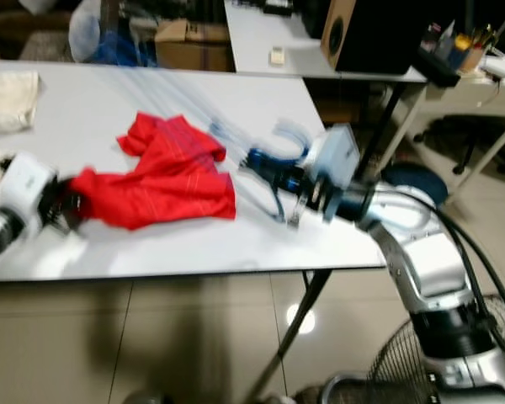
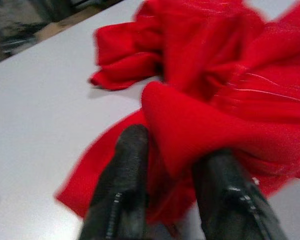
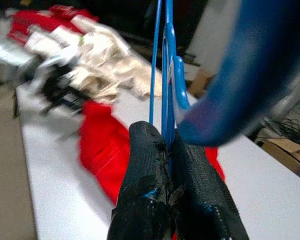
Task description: Hang hanger
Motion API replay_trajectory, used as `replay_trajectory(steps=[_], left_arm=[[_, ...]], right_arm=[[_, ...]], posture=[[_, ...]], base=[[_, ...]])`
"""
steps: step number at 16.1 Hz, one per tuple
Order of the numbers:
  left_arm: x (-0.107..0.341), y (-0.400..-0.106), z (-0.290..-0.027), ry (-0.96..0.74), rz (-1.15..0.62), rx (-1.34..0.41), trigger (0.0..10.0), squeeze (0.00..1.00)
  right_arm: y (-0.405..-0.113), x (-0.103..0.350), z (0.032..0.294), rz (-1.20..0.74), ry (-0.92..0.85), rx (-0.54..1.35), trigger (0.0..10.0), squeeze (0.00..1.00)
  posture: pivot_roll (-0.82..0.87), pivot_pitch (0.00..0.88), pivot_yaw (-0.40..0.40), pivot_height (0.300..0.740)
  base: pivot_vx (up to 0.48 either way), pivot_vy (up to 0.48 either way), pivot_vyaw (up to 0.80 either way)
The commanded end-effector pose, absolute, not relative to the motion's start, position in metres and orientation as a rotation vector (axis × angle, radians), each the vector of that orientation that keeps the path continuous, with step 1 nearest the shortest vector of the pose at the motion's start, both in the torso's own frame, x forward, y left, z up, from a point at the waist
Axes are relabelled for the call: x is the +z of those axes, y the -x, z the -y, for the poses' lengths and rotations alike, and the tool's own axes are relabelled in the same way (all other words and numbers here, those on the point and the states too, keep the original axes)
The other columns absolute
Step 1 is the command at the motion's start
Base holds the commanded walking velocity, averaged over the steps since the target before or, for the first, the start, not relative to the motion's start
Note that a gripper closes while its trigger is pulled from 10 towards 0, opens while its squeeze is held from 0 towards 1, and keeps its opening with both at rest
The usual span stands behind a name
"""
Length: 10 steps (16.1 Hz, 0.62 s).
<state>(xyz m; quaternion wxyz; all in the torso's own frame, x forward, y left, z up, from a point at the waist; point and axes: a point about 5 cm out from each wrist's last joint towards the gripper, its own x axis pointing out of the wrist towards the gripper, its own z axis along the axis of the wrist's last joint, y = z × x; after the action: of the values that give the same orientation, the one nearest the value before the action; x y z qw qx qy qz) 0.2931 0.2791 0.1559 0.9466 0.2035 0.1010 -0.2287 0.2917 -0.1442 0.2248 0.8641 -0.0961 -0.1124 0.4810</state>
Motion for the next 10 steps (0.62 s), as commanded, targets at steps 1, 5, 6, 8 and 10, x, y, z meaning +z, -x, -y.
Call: replay_trajectory(steps=[1, 5, 6, 8, 10], left_arm=[[0.179, -0.284, -0.276, -0.386, -0.13, -0.562, 10.0, 1.0], [0.219, -0.267, -0.278, -0.304, -0.02, -0.592, 10.0, 1.0], [0.229, -0.267, -0.276, -0.285, 0.03, -0.574, 10.0, 1.0], [0.258, -0.273, -0.272, -0.219, 0.2, -0.391, 10.0, 0.0], [0.251, -0.273, -0.262, -0.215, 0.19, -0.353, 10.0, 0.0]], right_arm=[[-0.294, 0.226, 0.142, 0.242, 0.147, 0.92, 10.0, 0.0], [-0.301, 0.222, 0.136, 0.225, 0.015, 0.686, 10.0, 0.0], [-0.3, 0.22, 0.134, 0.208, -0.009, 0.674, 10.0, 0.0], [-0.295, 0.206, 0.122, 0.133, -0.033, 0.587, 10.0, 0.0], [-0.289, 0.198, 0.119, 0.107, -0.036, 0.527, 10.0, 0.0]], posture=[[0.0, 0.0, -0.05, 0.74], [0.03, 0.0, -0.082, 0.74], [0.03, 0.0, -0.085, 0.74], [0.02, 0.0, -0.072, 0.74], [0.01, 0.0, -0.06, 0.74]], base=[[0.0, 0.0, 0.0], [0.0, 0.0, 0.0], [0.0, 0.0, 0.0], [0.0, 0.0, 0.0], [0.0, 0.0, 0.0]])
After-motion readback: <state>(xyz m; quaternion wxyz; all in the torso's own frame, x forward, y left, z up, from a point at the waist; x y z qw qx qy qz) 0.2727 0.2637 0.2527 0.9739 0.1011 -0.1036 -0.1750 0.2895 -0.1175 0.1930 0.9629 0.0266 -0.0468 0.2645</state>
